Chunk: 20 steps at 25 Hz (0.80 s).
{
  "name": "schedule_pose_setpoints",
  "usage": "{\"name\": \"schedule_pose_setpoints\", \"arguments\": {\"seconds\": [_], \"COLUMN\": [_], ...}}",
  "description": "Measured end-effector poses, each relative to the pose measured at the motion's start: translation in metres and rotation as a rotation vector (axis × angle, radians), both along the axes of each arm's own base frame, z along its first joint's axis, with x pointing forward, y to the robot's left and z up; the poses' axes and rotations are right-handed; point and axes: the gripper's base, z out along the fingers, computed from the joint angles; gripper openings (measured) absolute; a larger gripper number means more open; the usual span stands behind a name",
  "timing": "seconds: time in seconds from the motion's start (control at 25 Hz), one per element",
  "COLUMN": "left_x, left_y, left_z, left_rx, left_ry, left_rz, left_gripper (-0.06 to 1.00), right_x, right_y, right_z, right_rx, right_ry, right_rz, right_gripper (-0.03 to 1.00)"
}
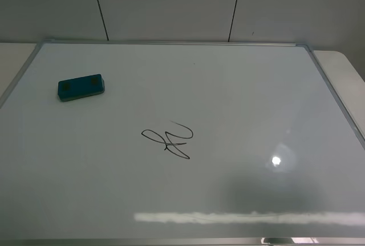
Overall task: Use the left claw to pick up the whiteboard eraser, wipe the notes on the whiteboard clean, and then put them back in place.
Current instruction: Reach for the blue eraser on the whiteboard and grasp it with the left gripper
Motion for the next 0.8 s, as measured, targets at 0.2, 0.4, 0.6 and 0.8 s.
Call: {"name": "schedule_pose_setpoints", "arguments": {"seconds": [0.2,0.4,0.6,0.8], "left_x": [0.000,0.000,0.003,0.034], "left_y": [0.000,0.000,-0.001,-0.003], "left_z": [0.000,0.000,0.003,0.017], "left_rx": [0.000,0.001,0.024,0.146], "left_ry": [0.000,0.000,-0.003,0.050], "left_rz": [0.000,-0.001,-0.016,-0.077], "left_gripper": [0.99,0.99,0.99,0.99], "right_x": [0.000,0.000,0.000,0.000], "right_y": [0.000,0.000,0.000,0.000], "right_z": [0.000,0.000,0.000,0.000], "right_rx": [0.000,0.000,0.000,0.000], "right_ry": [0.000,0.000,0.000,0.000], "right_rz": [0.000,0.000,0.000,0.000], "right_gripper": [0.99,0.99,0.99,0.99]}}
